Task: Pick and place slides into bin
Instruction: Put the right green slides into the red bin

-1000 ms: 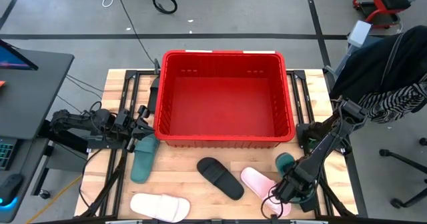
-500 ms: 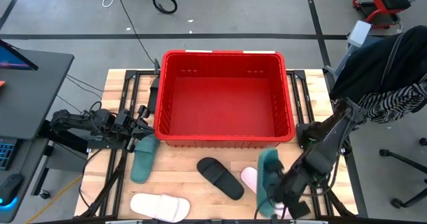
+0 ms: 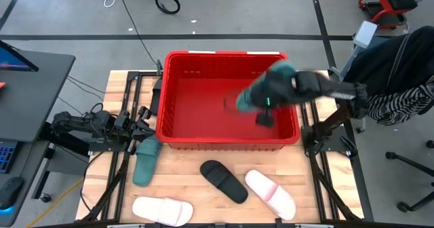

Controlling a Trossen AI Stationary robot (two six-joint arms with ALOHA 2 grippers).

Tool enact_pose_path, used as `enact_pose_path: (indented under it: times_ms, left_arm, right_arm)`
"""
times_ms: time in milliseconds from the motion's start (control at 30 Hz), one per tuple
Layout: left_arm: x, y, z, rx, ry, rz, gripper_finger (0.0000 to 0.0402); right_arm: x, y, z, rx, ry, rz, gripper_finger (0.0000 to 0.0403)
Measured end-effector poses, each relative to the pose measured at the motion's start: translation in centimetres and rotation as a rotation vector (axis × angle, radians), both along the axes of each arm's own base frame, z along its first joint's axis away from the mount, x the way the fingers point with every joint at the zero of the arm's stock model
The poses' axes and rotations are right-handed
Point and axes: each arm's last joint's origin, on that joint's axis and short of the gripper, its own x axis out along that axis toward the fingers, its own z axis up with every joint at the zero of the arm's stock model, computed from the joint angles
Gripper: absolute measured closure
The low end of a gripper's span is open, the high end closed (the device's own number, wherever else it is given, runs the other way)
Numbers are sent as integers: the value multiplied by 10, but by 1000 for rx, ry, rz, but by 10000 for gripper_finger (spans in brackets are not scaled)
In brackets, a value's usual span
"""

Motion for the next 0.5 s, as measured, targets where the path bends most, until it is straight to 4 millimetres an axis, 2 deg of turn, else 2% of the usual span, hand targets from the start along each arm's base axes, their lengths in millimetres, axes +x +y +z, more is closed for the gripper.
enact_pose_path:
  times_ms: [200,367,500]
  left_arm:
    - [0,0,0,-7,3,-5,375]
    - [-1,0,1,13,-16,7,373]
    - [-1,0,2,51,-34,27,380]
  right_arm:
    - [4,-54,-17,84,118,140,393]
    - [8,-82,-51,198,194,368,393]
    - [1,-100,-83,359,213,504,393]
